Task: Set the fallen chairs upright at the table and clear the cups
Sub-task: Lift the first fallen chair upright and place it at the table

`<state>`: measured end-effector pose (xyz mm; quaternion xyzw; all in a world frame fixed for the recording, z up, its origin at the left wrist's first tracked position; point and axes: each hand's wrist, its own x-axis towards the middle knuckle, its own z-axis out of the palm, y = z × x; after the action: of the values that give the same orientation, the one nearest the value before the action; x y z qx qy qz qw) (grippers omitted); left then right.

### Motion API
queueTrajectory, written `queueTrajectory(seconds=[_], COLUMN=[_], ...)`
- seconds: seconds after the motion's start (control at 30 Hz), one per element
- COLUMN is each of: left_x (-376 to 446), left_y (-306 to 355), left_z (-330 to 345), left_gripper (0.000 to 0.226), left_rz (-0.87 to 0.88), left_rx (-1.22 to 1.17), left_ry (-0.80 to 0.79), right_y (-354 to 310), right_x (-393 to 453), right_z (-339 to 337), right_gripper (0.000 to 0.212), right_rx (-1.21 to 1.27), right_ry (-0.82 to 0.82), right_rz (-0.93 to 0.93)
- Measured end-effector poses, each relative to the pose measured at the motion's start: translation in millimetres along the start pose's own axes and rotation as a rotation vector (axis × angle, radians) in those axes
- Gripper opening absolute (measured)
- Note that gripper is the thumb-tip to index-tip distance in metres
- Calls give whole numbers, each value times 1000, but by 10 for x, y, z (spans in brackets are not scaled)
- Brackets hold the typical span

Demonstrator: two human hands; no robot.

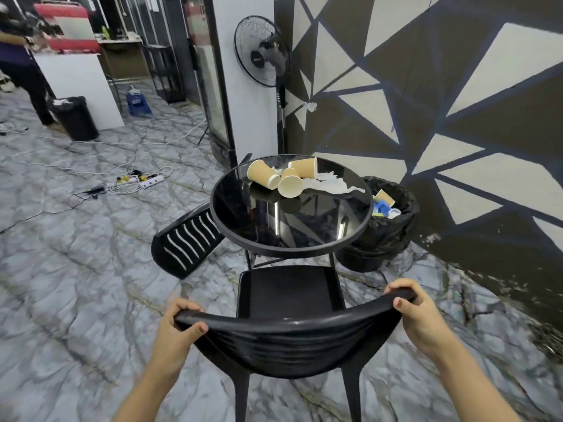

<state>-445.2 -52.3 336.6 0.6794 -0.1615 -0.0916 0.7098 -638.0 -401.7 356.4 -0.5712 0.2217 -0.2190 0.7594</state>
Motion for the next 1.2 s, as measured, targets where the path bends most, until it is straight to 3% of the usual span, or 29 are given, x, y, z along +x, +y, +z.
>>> queueTrajectory(seconds=[0.17, 0.33, 0.6, 0.7, 0.77, 0.83, 0.97, 1.07, 1.2], left_x=[-81, -92, -131, -165, -204, -247, -305, -330, -355], left_y=[-75, -48, 55, 79, 105, 149, 323, 454, 683], left_z=[92, 60, 53, 46, 48, 61, 76, 30, -117], left_gripper=[54, 77, 84, 79, 74, 78, 83, 92, 98], left_rz=[-12, -40, -81, -108, -137, -152, -184, -213, -146], left_rx=[4, -7, 103, 128, 156, 195, 291, 372, 451], left_ry=[19, -3, -57, -77, -93, -118, -168, -220, -112], right_y=[-17, -7, -73, -110, -146, -213, -411, -543, -658], right_x=[-35, -84, -187, -267, -336, -399, -449, -390, -448], right_z=[-174, -167, -179, -194, -212, -220, -49, 289, 1145], right_gripper=[40, 22, 17, 58, 86, 92, 49, 57, 74], right_rx=[-21, -62, -118, -171, -239, -331, -697, -1070, -1109], right_ry=[-41, -31, -46, -36, -31, -29, 29, 57, -234], right_rz=[47, 45, 63, 78, 85, 108, 131, -68, -157])
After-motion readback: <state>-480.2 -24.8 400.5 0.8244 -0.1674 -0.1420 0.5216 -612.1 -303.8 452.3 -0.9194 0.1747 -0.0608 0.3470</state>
